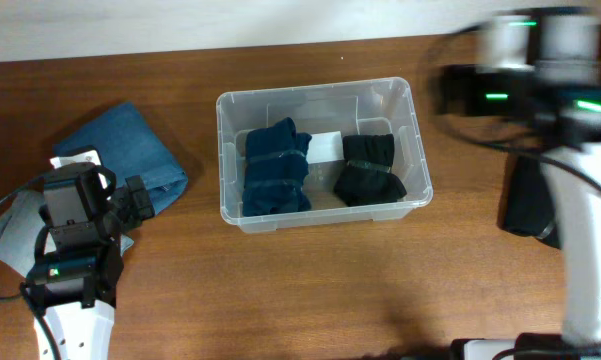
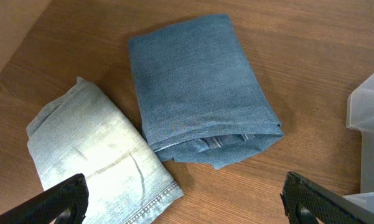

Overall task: Pack container
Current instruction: 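Grasp the remaining black garment with the right gripper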

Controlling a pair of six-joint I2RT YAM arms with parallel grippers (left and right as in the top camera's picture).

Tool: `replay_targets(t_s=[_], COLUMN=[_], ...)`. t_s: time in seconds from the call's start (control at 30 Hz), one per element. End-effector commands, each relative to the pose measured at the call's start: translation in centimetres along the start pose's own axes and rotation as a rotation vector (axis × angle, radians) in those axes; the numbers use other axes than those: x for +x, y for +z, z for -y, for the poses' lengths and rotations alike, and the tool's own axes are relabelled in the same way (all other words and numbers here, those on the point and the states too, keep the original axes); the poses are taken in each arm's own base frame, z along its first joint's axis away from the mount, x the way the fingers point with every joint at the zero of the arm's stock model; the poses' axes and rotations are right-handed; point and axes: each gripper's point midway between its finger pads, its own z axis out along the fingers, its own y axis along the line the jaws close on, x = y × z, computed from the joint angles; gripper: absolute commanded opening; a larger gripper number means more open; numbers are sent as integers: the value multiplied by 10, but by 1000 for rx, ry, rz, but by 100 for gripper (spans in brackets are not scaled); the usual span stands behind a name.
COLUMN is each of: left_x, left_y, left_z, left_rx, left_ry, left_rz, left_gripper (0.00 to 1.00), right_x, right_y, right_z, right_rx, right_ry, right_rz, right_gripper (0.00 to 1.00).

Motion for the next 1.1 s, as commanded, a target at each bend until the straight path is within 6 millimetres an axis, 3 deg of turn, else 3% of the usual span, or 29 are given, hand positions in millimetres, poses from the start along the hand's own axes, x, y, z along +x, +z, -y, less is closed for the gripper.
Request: replay_targets(t_s=[0.0,0.07,0.13,0.27,0.37,0.5,0.63,0.67,0.7,0.83,0.87,0.93,1.0,1.07], left_x=[-9,-9,-9,-8,-8,-9,-10,-10,-10,-10,-10,-10,-10,-10], left_y=[-4,-4,-4,-4,-4,-4,-4,-4,-4,-4,-4,-4,-4,-4], left_z=[-3,-3,-3,-3,-3,-3,-3,-3,-3,-2,-2,-2,-2,-2], left_rx=[-7,-7,-7,-7,-7,-7,-7,-7,-7,-6,-6,-6,-6,-6], left_ry=[-21,-21,-21,-21,-21,-21,-22,-22,-22,-23,-23,-23,-23,-23], left_rz=[22,22,22,21,21,23,26,26,26,28,29,29,29,29], left_gripper=[99,99,100,99,99,99,99,99,99,99,99,99,100,99], right_x=[48,78,124,189,216,241,263,263,260,239,225,201,162,109], right_y=[21,33,51,81,100,132,156,162,164,165,159,147,124,87], right_z=[120,168,225,277,288,278,266,260,255,239,230,223,211,185], right_rx=[205,238,279,256,183,48,-9,-48,-83,-195,-253,-285,-297,-302], right_ry=[289,379,508,619,687,716,743,739,728,715,707,687,617,500], right_rz=[-143,-191,-255,-345,-375,-430,-503,-502,-490,-425,-385,-333,-256,-166], right_gripper=[98,98,98,98,98,100,92,87,77,19,14,12,12,12])
